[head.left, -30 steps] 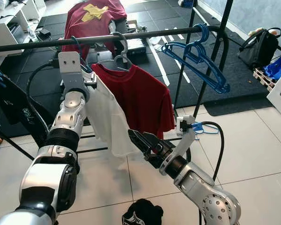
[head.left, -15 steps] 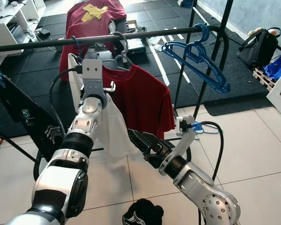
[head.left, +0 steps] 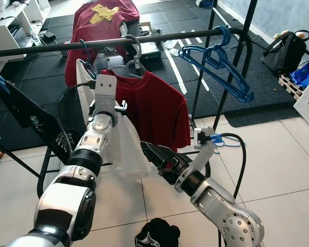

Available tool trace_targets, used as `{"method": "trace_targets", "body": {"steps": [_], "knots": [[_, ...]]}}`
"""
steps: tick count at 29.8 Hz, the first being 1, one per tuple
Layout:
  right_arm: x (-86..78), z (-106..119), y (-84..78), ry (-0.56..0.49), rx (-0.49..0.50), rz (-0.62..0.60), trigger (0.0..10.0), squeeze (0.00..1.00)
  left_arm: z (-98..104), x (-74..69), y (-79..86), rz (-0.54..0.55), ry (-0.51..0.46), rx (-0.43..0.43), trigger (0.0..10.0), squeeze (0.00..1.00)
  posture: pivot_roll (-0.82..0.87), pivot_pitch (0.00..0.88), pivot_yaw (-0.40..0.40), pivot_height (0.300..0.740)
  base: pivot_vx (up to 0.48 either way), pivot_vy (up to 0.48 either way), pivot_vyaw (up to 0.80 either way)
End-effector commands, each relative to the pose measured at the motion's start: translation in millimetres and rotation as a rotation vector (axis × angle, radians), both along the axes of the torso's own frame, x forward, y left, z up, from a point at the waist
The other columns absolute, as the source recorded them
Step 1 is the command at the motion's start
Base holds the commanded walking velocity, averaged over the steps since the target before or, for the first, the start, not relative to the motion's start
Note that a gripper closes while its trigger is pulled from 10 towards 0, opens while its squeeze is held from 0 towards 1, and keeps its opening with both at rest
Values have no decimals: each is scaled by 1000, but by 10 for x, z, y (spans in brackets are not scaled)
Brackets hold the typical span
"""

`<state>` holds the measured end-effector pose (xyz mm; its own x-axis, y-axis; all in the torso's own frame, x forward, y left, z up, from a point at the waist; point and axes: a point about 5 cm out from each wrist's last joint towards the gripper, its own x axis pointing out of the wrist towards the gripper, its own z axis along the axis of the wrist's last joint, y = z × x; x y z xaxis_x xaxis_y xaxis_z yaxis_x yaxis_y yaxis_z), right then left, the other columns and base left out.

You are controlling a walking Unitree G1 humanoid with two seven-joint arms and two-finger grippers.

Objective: Hang hanger

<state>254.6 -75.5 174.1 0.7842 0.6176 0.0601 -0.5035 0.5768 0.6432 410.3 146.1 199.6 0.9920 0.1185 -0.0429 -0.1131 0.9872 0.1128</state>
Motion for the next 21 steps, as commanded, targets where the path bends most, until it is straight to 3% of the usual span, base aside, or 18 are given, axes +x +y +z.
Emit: {"method": "trace_targets", "body": {"steps": [1, 3, 8, 17, 18, 19, 20, 21], "knots": [[-55, 54, 108, -6, 66, 21, 10000, 0, -68, -20, 227, 71, 25, 19, 10000, 0, -221, 209, 125, 740, 0, 0, 0], [-55, 54, 108, -6, 66, 21, 10000, 0, -68, -20, 227, 71, 25, 19, 10000, 0, -221, 209, 125, 740, 0, 0, 0], [-57, 56, 105, -5, 67, 21, 10000, 0, 83, 2, 430, 122, -19, 26, 10000, 0, -222, 210, 124, 740, 0, 0, 0], [-55, 60, 112, -4, 66, 20, 10000, 0, 26, 2, 445, 91, 11, 33, 10000, 0, -228, 211, 127, 740, 0, 0, 0], [-55, 61, 115, -4, 65, 19, 10000, 0, -30, -4, 415, 60, 32, 28, 7216, 0, -234, 212, 128, 740, 0, 0, 0], [-55, 61, 115, -4, 65, 19, 10000, 0, -30, -4, 415, 60, 32, 28, 7216, 0, -234, 212, 128, 740, 0, 0, 0], [-58, 61, 116, -5, 63, 16, 10000, 0, -126, -20, 383, 24, 67, 29, 0, 0, -237, 212, 131, 740, 0, 0, 0], [-61, 61, 116, -6, 62, 14, 10000, 0, -211, -39, 371, -1, 99, 40, 0, 0, -240, 214, 134, 740, 0, 0, 0]]}}
